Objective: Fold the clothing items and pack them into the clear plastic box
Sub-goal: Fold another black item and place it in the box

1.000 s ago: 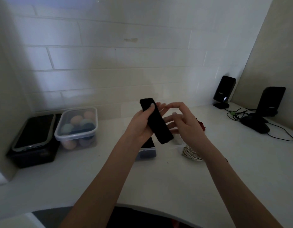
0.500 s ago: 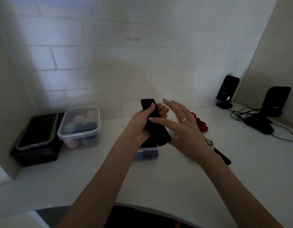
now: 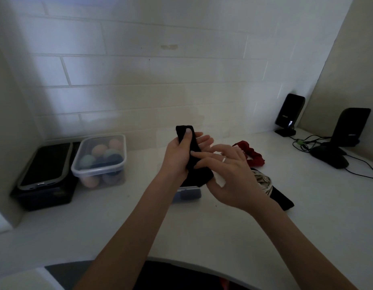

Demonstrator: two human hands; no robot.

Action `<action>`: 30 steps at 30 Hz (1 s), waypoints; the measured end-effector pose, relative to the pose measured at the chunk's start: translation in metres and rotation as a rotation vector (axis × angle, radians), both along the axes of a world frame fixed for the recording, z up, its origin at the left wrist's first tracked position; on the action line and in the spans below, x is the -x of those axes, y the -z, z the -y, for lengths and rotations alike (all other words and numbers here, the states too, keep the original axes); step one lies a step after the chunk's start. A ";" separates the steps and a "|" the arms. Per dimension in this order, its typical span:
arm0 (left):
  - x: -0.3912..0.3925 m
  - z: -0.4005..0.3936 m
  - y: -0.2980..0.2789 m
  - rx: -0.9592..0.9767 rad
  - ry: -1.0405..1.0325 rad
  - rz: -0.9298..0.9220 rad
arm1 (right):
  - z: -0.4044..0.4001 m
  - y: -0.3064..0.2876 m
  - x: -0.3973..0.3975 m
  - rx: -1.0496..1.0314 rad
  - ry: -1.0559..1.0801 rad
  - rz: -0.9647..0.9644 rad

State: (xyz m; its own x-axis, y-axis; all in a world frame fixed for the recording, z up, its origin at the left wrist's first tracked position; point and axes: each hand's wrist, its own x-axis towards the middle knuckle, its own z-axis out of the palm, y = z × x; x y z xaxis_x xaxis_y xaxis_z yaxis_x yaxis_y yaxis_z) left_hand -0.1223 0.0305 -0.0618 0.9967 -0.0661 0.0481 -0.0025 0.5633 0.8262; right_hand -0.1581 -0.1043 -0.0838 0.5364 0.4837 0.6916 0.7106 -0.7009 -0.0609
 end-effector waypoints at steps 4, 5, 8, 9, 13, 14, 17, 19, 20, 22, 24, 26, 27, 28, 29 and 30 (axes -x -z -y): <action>-0.003 -0.006 0.000 -0.110 -0.054 0.095 | -0.007 -0.005 0.009 -0.530 -0.147 -0.483; -0.002 -0.007 0.000 -0.164 -0.062 0.121 | -0.009 -0.007 0.007 -0.612 -0.112 -0.513; 0.007 -0.005 -0.001 -0.333 -0.051 0.223 | -0.015 -0.016 -0.005 -0.574 0.002 -0.570; 0.009 -0.004 -0.001 -0.372 -0.028 0.258 | -0.015 -0.017 -0.009 -0.532 0.010 -0.580; 0.009 -0.009 0.000 -0.453 0.040 0.356 | -0.009 -0.021 -0.017 -0.578 -0.033 -0.550; 0.007 -0.011 0.000 -0.410 0.053 0.348 | -0.007 -0.022 -0.017 -0.625 -0.051 -0.531; 0.005 -0.013 -0.005 -0.396 -0.012 0.094 | 0.000 -0.026 -0.014 -0.707 -0.080 -0.413; 0.004 -0.018 -0.001 -0.507 -0.035 -0.075 | 0.001 -0.027 -0.012 -0.695 -0.103 -0.356; 0.005 -0.021 0.001 -0.552 0.028 -0.123 | 0.001 -0.026 -0.012 -0.669 -0.112 -0.327; 0.005 -0.021 0.001 -0.551 0.200 -0.154 | -0.001 -0.021 -0.012 -0.597 -0.123 -0.281; 0.002 -0.018 0.001 -0.448 0.251 -0.140 | -0.003 -0.015 -0.013 -0.490 -0.122 -0.266; -0.002 -0.016 0.001 -0.315 0.205 -0.118 | -0.004 -0.007 -0.012 -0.311 -0.083 -0.163; -0.003 -0.016 0.001 -0.285 0.184 -0.095 | -0.005 -0.004 -0.011 -0.219 -0.065 -0.109; -0.003 -0.017 0.001 -0.277 0.183 -0.068 | -0.005 -0.002 -0.010 -0.147 -0.047 -0.079; -0.003 -0.018 0.002 -0.278 0.192 -0.045 | -0.005 0.000 -0.010 -0.099 -0.034 -0.069; -0.004 -0.020 0.004 -0.282 0.203 -0.029 | -0.005 0.002 -0.010 -0.070 -0.031 -0.065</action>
State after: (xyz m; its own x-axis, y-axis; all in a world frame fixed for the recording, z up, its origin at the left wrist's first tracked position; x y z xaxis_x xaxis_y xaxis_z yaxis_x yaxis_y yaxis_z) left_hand -0.1185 0.0505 -0.0656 0.9626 -0.2696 -0.0282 0.1115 0.2991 0.9477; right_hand -0.1477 -0.0993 -0.0859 0.5669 0.4522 0.6886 0.7246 -0.6714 -0.1556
